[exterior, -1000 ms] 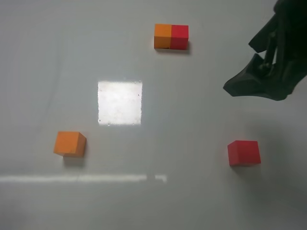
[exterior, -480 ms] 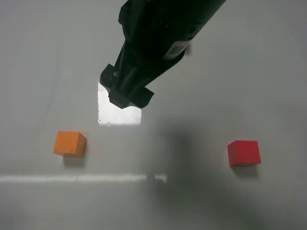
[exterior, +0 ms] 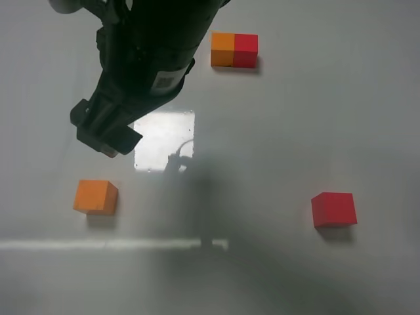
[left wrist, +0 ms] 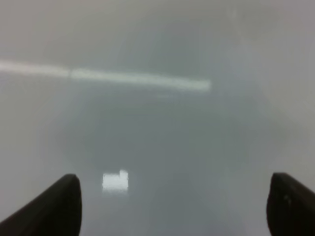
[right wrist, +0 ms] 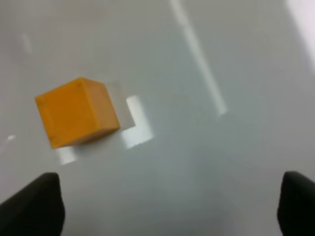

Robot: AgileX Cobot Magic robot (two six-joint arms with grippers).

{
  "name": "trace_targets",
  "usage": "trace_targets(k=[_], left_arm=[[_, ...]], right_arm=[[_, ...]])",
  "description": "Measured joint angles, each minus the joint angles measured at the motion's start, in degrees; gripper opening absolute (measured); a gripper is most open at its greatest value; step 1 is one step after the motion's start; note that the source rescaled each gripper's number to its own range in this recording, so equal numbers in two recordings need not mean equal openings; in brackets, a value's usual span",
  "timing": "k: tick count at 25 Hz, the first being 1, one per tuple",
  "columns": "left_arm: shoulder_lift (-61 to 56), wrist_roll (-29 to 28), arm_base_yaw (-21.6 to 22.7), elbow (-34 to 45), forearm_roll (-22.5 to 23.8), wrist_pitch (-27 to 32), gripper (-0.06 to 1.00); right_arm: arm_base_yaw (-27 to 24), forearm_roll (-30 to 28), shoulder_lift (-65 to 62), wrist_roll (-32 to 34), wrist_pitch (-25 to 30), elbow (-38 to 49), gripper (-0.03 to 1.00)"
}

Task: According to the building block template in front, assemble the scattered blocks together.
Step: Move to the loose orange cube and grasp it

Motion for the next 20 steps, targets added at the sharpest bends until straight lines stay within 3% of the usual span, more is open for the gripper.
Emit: trace_targets(k=[5,14,20], left_arm=[[0.00,0.00,0.00,0.00,0.00,0.00,0.02],[0.00,0.00,0.00,0.00,0.00,0.00,0.02],[0.00,0.00,0.00,0.00,0.00,0.00,0.02]], right_arm=[[6.64,-7.30,2.49,0.00,-1.30,-0.17,1.00],[7.47,-6.78,5.90,-0.13,-6.89,-0.46,1.00],[7.79,-6.84,8.79,-0.13,-7.29,-0.46,1.00]])
